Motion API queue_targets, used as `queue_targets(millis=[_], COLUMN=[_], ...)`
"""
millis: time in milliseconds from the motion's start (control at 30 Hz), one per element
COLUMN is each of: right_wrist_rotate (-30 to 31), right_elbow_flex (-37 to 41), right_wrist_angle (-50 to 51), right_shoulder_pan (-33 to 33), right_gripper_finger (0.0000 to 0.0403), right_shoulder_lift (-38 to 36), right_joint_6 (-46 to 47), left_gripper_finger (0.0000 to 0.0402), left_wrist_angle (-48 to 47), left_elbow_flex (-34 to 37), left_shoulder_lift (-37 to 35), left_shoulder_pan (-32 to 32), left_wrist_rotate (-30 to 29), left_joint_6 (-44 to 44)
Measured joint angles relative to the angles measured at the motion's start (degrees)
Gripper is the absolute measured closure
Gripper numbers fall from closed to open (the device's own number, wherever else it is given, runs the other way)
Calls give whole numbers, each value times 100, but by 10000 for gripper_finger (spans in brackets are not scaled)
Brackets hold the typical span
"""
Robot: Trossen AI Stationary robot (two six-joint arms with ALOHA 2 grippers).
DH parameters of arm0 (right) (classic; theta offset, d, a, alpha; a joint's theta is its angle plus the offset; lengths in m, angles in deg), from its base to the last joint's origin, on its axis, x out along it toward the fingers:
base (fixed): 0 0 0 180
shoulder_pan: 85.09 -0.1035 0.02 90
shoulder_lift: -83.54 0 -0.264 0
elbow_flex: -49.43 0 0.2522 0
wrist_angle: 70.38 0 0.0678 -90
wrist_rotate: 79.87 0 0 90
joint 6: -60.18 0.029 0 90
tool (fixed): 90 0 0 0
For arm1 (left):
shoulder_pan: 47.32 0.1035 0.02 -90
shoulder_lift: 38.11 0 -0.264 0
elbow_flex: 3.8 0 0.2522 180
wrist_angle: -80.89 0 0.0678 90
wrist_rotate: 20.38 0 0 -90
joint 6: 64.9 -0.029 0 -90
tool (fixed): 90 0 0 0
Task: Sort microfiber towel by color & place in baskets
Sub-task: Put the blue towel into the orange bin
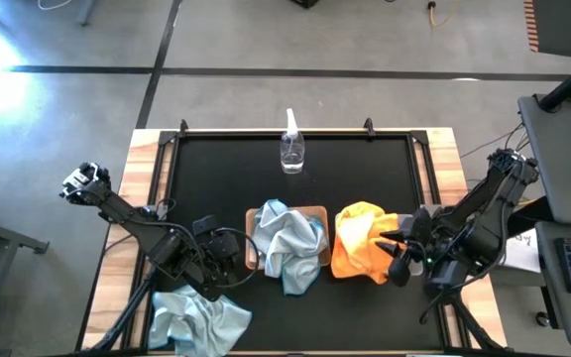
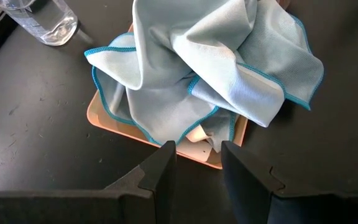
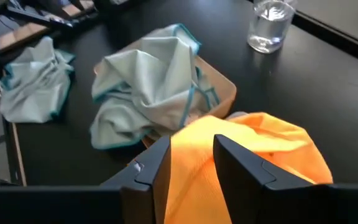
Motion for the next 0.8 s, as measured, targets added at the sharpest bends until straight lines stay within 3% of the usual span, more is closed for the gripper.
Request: queue_targets(millis=[400,667,800], right_wrist_rotate=[49,-287,-432], right_elbow_flex=[55,-151,-317], right_wrist_angle=[-1417,-1578,-1591], right_shoulder_pan=[2,2,2], right_gripper_finger=[290,298,296], right_shoulder_lift=[806,1577,1907], right_joint_6=[-1038,-1158,-1151], left_gripper_finger=[288,288,288], left_wrist_angle=[-245,-223,-54], left_elbow_flex=[0,0,1], left_shoulder_lift=[1,42,343], left_shoulder_pan=[-187,-913,-1358], left_wrist_rotate=[154,228,249], left_joint_6=[384,1700,1833])
